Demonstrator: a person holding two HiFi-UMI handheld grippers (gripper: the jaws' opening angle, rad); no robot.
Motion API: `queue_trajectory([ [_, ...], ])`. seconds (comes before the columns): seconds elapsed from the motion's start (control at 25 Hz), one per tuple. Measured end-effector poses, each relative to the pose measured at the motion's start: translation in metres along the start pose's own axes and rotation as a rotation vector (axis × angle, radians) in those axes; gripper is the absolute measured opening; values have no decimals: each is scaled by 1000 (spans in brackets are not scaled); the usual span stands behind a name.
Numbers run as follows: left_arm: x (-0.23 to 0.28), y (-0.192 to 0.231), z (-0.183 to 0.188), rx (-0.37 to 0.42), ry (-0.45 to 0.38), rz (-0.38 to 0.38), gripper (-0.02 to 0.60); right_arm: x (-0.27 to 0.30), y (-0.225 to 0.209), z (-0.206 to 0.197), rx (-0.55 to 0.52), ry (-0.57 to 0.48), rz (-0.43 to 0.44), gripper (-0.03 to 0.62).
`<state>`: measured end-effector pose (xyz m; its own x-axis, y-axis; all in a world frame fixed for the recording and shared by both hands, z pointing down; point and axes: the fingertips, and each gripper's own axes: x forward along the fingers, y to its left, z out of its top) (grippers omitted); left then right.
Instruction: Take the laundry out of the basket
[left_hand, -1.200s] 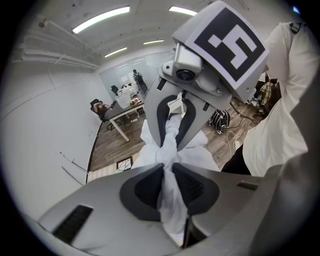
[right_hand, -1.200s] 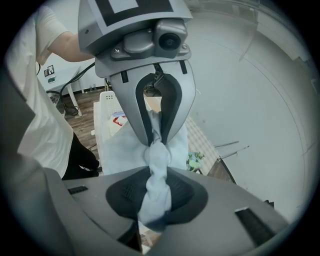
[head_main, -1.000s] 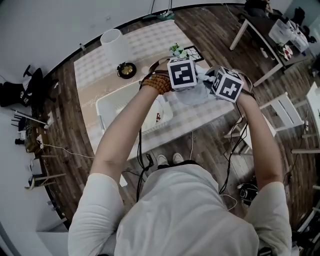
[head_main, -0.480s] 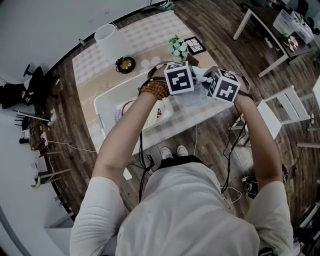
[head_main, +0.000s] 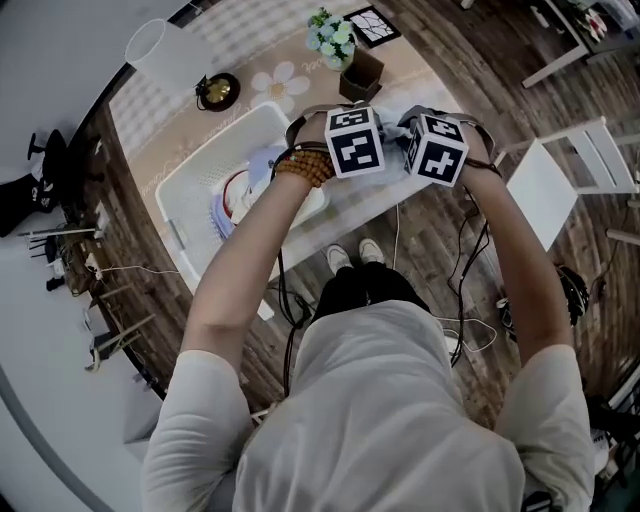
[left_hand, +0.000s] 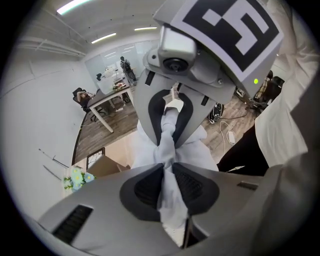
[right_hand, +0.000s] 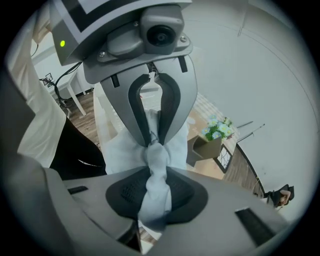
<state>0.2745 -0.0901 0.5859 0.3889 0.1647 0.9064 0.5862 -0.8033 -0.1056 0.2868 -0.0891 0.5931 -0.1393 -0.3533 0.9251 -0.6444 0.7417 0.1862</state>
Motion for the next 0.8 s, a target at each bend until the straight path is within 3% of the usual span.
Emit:
queue_trajectory([
  [0.24, 55, -11, -18, 53, 77, -71, 100, 51, 15, -27, 23, -6, 46, 92],
  [0.6, 108, -23, -40, 156, 224, -111, 104, 101, 30, -50, -8, 0, 60, 95],
  [0.8, 122, -27, -46, 161, 245, -105, 128, 113, 37, -56, 32, -11, 54, 120],
])
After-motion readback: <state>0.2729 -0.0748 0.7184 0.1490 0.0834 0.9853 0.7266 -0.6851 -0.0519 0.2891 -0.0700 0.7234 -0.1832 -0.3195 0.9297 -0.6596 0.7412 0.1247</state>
